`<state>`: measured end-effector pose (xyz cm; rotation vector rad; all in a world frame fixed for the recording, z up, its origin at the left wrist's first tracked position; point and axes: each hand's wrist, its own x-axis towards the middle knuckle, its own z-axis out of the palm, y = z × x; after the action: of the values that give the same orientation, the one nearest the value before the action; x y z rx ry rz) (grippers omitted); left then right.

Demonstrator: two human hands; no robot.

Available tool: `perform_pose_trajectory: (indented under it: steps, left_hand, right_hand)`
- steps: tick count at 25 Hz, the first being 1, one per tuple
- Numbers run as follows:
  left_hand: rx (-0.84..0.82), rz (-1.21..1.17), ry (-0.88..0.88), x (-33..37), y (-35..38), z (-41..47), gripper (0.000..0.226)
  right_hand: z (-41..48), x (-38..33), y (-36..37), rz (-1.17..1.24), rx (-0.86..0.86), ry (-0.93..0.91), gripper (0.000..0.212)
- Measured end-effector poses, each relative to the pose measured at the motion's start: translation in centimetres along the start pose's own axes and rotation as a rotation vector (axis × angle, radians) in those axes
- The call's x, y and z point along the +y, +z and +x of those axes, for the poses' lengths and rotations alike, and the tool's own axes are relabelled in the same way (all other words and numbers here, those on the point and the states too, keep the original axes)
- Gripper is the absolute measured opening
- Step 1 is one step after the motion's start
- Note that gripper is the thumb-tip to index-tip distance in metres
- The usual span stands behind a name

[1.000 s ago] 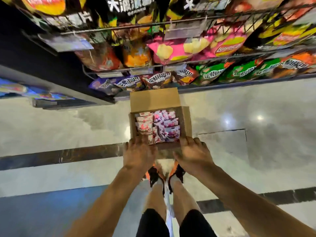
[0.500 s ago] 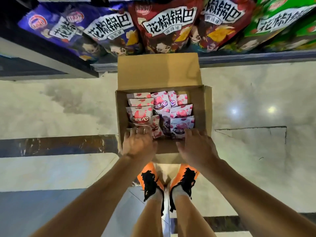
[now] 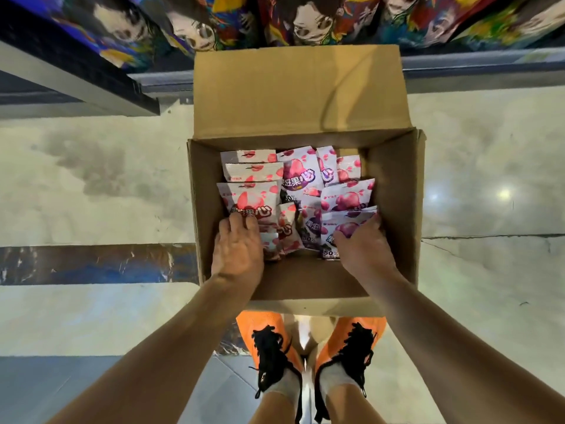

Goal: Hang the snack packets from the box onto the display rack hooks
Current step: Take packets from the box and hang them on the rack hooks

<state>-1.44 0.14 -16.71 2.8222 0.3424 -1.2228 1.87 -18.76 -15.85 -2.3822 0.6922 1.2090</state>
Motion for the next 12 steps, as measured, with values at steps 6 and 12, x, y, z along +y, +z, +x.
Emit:
perform_pose_trajectory:
  steps: [6, 12]
  left_hand:
    - [0.098, -0.050, 0.032, -0.7, -0.1, 0.1, 0.038]
    - [0.087, -0.104, 0.164, -0.5, -0.3, -0.3, 0.028]
  right_hand:
    - [0.5, 0.6, 0.9, 0.109, 0.067, -0.033, 0.075]
    - [1.4, 1.3, 1.5, 0.101, 0.124, -0.116, 0.065]
